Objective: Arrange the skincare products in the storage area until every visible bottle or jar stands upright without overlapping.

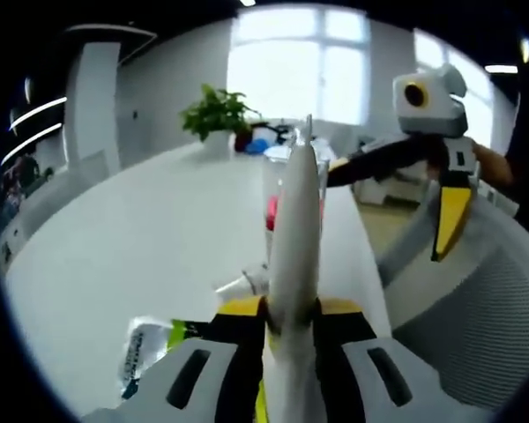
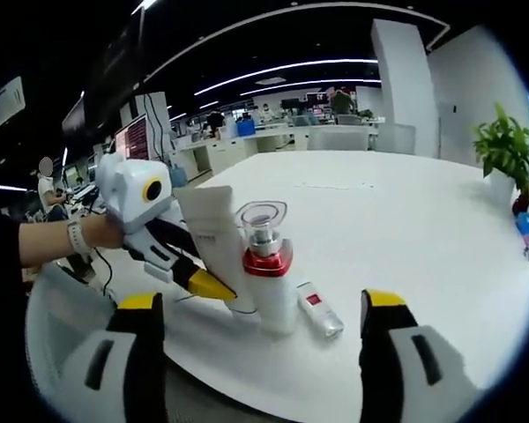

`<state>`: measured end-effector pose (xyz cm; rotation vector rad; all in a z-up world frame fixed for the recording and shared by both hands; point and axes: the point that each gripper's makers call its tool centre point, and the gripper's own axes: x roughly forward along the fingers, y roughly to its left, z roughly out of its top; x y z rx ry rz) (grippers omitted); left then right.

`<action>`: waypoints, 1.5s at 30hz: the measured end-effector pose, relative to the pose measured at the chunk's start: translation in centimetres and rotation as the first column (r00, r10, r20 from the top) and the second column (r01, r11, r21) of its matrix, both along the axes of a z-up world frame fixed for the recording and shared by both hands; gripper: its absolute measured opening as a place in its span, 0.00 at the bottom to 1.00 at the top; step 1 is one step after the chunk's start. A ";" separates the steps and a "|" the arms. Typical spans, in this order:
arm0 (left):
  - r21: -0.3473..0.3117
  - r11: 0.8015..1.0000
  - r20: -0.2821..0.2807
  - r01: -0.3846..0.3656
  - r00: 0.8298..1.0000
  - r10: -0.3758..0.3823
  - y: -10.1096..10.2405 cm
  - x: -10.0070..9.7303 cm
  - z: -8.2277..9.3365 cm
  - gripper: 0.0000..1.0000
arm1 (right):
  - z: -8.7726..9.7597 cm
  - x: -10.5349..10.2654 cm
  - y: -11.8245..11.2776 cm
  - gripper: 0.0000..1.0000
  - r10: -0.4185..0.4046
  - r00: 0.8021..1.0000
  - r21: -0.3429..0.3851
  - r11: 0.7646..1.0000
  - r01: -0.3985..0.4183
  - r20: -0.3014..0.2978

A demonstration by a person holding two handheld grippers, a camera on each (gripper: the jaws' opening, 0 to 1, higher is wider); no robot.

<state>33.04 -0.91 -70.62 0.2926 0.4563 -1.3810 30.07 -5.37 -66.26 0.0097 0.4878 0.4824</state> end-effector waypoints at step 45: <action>-0.059 0.899 0.029 -0.435 0.899 0.437 11.0 0.6 5.8 0.81 | -0.1 0.1 1.6 0.99 0.050 0.999 0.017 0.999 -0.050 -0.004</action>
